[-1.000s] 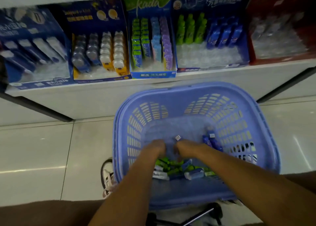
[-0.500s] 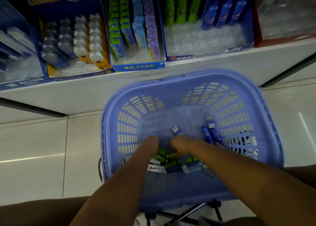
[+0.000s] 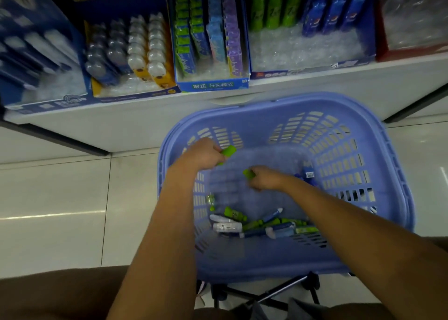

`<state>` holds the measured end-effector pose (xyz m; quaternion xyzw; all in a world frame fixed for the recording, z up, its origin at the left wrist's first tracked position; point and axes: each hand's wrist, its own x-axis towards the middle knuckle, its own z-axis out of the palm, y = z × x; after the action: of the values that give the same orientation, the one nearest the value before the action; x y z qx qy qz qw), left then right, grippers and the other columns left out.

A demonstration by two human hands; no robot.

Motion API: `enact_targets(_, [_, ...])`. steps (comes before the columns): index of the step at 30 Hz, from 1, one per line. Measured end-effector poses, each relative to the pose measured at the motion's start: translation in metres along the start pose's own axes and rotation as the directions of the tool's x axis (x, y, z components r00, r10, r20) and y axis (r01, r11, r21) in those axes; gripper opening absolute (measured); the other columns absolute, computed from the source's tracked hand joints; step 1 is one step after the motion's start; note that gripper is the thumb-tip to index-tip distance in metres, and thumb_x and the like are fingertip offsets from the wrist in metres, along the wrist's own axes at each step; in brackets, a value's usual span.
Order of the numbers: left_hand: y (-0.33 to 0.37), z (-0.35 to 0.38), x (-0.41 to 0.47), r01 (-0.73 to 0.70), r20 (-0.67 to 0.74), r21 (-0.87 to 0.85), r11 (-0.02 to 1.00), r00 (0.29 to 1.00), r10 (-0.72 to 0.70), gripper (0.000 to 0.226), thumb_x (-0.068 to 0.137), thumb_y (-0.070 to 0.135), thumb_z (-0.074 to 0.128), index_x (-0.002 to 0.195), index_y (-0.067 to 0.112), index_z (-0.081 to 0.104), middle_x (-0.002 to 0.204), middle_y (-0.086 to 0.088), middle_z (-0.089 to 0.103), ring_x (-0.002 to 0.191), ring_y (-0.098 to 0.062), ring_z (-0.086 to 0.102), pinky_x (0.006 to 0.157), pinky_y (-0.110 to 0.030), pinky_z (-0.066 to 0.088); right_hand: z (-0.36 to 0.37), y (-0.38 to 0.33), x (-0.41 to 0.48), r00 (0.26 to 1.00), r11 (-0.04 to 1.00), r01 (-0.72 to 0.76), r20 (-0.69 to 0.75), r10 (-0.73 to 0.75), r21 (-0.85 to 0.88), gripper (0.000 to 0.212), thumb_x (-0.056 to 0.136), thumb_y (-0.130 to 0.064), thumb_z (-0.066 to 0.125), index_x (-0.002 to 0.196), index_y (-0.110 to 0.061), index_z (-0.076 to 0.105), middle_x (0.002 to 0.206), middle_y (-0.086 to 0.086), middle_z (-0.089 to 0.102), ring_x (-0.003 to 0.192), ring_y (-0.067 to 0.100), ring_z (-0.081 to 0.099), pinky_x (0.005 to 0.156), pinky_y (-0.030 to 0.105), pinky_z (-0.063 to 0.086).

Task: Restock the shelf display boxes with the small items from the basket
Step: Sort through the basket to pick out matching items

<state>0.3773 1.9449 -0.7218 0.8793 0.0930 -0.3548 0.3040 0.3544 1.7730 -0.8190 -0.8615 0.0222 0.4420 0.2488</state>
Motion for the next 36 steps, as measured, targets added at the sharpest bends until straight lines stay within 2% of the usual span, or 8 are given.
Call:
enact_targets(3, [0.002,-0.040,-0.038,-0.054,-0.106,-0.219,0.974,0.994,0.032,0.009,0.087,0.013,0.067,0.095,0.009,0.064,0.078,-0.008,0.065,0.063,-0.011,0.062,0.064,-0.022,0.054,0.020,-0.020,0.002,0.980,0.988,0.156,0.123,-0.156,0.016,0.027,0.090,-0.023,0.058,0.114,-0.012,0.063,0.111,0.010,0.064,0.104,0.023,0.060,0.076,0.019,0.043])
enact_targets(6, [-0.006,-0.057,-0.073,-0.120,-0.246,-0.470,0.874,0.969,0.000,0.009,0.087,0.011,0.065,0.095,0.012,0.060,0.074,-0.005,0.063,0.052,-0.003,0.060,0.054,-0.013,0.052,0.048,-0.043,0.004,0.960,0.963,0.251,0.105,-0.260,0.093,0.036,0.091,-0.015,0.060,0.123,0.001,0.057,0.127,0.019,0.058,0.117,0.031,0.053,0.092,0.029,0.039])
enact_targets(13, [-0.031,-0.057,-0.082,-0.141,-0.276,-0.673,0.726,0.959,-0.070,0.018,0.089,0.008,0.061,0.106,0.002,0.059,0.081,-0.010,0.063,0.054,-0.004,0.060,0.060,-0.016,0.052,0.099,-0.057,0.024,0.999,0.886,-0.035,0.050,0.013,0.462,0.021,0.081,-0.005,0.072,0.090,-0.004,0.052,0.087,0.010,0.054,0.064,0.012,0.050,0.045,0.011,0.044])
enact_targets(20, [-0.042,-0.059,-0.076,-0.175,-0.258,-0.734,0.657,0.965,-0.032,0.008,0.090,0.010,0.061,0.096,0.005,0.062,0.082,-0.011,0.064,0.059,-0.008,0.063,0.061,-0.016,0.055,0.111,-0.055,0.027,0.999,0.833,-0.037,0.020,0.031,0.553,0.048,0.072,-0.011,0.081,0.113,0.000,0.059,0.113,0.015,0.062,0.101,0.021,0.061,0.089,0.036,0.052])
enact_targets(25, [-0.038,-0.061,-0.074,-0.180,-0.261,-0.745,0.642,0.965,-0.033,0.006,0.090,0.013,0.062,0.086,0.010,0.065,0.077,-0.009,0.065,0.065,-0.013,0.065,0.063,-0.018,0.056,0.073,-0.043,0.006,0.988,0.676,-0.033,0.126,-0.089,0.736,0.014,0.082,-0.012,0.072,0.084,-0.013,0.058,0.060,-0.001,0.057,0.045,0.008,0.052,0.040,0.017,0.038])
enact_targets(28, [-0.029,-0.058,-0.077,-0.188,-0.252,-0.788,0.586,0.967,-0.028,0.011,0.091,0.011,0.059,0.081,0.010,0.064,0.072,-0.008,0.062,0.064,-0.016,0.063,0.063,-0.020,0.057,0.042,-0.032,-0.013,0.987,0.574,0.048,0.049,-0.152,0.817,0.017,0.080,-0.018,0.073,0.069,-0.017,0.059,0.057,0.000,0.043,0.042,0.006,0.028,0.038,0.017,0.019])
enact_targets(33, [-0.002,-0.049,-0.087,-0.237,-0.233,-0.826,0.511,0.970,0.072,0.015,0.093,0.018,0.057,0.085,0.007,0.063,0.074,-0.010,0.058,0.064,-0.019,0.058,0.062,-0.022,0.057,-0.018,-0.038,-0.064,0.954,0.116,0.209,-0.177,-0.242,0.971,0.013,0.074,-0.025,0.066,0.077,-0.013,0.071,0.066,-0.006,0.065,0.038,-0.001,0.033,0.038,0.009,0.024])
enact_targets(36, [0.019,-0.045,-0.099,-0.334,-0.266,-0.796,0.505,0.942,0.204,0.017,0.092,0.016,0.057,0.101,0.004,0.065,0.083,-0.010,0.060,0.066,-0.014,0.058,0.064,-0.019,0.055,-0.058,-0.050,-0.098,0.888,0.153,0.384,-0.320,-0.329,0.910,0.024,0.078,-0.035,0.062,0.077,-0.015,0.074,0.073,0.000,0.071,0.040,0.000,0.033,0.038,0.009,0.027])
